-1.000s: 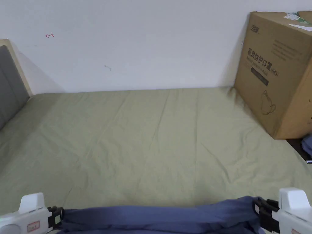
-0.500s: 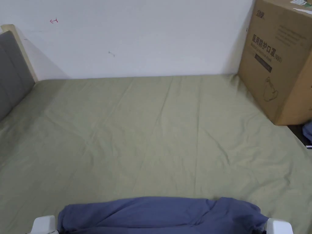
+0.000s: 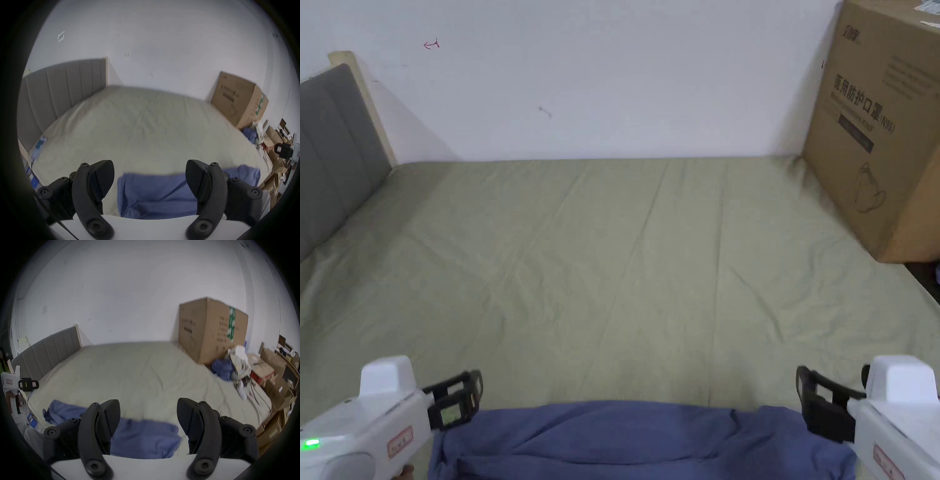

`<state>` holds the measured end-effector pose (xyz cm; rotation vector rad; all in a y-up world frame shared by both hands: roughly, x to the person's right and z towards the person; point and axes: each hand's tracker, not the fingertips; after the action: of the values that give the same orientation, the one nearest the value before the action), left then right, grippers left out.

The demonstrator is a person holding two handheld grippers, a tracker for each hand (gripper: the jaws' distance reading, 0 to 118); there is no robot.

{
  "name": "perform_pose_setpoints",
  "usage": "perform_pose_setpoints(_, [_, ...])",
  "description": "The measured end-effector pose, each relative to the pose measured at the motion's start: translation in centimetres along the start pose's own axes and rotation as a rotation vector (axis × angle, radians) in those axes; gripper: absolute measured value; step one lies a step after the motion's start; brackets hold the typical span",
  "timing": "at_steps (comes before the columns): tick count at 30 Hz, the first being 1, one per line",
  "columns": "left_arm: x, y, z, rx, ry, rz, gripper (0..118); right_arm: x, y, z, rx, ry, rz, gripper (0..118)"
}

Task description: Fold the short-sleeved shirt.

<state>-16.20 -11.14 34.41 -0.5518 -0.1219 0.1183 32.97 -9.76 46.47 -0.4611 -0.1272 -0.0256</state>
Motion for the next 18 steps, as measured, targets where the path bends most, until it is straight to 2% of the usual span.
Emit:
perform_pose_setpoints(7, [3.5,4.1,3.0,0.235,0.013,-0.079,95,-2.8,4.6,1.1,0.177,0.005,0.028,77])
perform_pose_setpoints(9, [4.4,4.3,3.4,0.279,0.034,-0.118,92,-3.4,5.1,1.2,0.203,-0.001,0.033,77])
perform_pose_setpoints(10, [4.8,4.3,3.4,0.299,0.045,-0.129,88,-3.8,5.3,1.2,0.219,-0.01,0.037,77])
perform_pose_setpoints(13, [5.5,4.0,3.7,0.327,0.045,-0.136,61,-4.5,5.4,1.5,0.244,-0.025,0.047,71])
perform_pose_setpoints(15, [5.7,3.8,3.7,0.335,0.043,-0.136,14,-5.1,5.3,1.7,0.255,-0.039,0.047,39])
perform_pose_setpoints(16, [5.7,3.7,3.8,0.34,0.034,-0.136,0,-5.1,5.3,1.6,0.254,-0.04,0.048,19])
perform_pose_setpoints(17, [5.6,3.7,3.8,0.339,0.017,-0.133,0,-5.2,5.2,1.5,0.254,-0.038,0.05,0])
perform_pose_setpoints(18, [5.5,3.6,3.7,0.336,0.017,-0.132,0,-5.3,5.2,1.5,0.253,-0.037,0.051,0])
